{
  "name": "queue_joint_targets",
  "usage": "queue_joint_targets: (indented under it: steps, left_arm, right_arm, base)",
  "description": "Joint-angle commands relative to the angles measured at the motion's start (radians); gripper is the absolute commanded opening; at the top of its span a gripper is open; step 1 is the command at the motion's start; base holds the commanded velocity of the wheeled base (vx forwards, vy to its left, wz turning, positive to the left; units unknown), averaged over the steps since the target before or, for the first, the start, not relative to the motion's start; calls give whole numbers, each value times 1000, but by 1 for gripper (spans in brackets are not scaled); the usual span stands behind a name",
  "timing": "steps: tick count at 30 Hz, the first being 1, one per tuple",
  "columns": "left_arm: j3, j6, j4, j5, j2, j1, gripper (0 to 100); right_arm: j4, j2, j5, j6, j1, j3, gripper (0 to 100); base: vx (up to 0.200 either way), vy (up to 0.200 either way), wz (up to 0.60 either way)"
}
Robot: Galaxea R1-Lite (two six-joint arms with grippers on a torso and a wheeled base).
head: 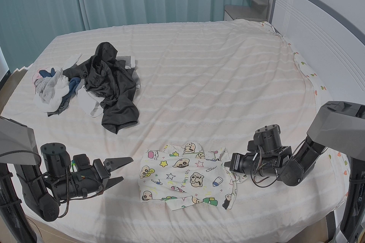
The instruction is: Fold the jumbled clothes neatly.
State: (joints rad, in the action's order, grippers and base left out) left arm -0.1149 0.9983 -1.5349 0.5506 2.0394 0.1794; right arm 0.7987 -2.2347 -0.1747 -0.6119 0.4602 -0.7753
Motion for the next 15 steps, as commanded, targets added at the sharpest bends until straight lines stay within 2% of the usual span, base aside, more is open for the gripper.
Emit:
queue_joint_targets:
  steps: [1,15]
  left_arm:
    - [0,0,-1,0,2,0,100]
    - [1,-1,-1,-1,5,0,100]
  right_arm:
    - [0,1,1,0,-2,4,0]
    - [2,142,72,12,-55,7,0]
  base:
    - [0,0,0]
    - [0,0,0]
